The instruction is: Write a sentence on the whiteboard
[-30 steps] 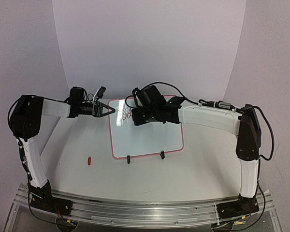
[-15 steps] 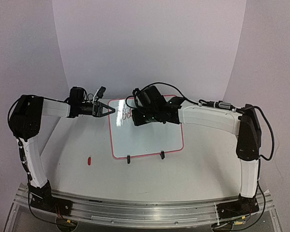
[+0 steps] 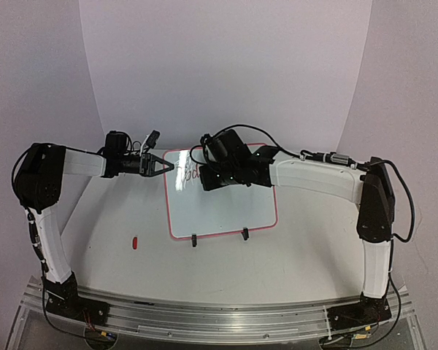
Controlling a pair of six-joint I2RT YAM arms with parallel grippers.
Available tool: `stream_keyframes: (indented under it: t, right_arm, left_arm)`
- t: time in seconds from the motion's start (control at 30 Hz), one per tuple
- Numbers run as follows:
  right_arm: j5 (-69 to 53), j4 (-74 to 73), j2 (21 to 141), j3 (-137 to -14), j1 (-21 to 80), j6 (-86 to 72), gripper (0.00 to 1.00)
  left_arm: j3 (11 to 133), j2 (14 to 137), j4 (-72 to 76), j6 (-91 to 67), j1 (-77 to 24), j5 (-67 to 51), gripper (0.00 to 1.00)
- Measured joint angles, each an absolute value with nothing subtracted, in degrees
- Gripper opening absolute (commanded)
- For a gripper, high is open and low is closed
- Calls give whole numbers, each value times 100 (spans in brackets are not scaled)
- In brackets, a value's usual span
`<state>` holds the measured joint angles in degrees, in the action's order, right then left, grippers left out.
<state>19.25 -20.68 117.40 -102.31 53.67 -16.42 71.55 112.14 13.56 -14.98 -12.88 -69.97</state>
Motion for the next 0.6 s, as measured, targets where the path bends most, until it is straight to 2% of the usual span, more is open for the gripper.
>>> stream_keyframes:
  t: [0.6]
  right_arm:
    - [1745,-2307,11738,-10348,5343,-1400,0]
  left_arm:
    - [7155,11214,1398,-1498,-1293,-7022,0]
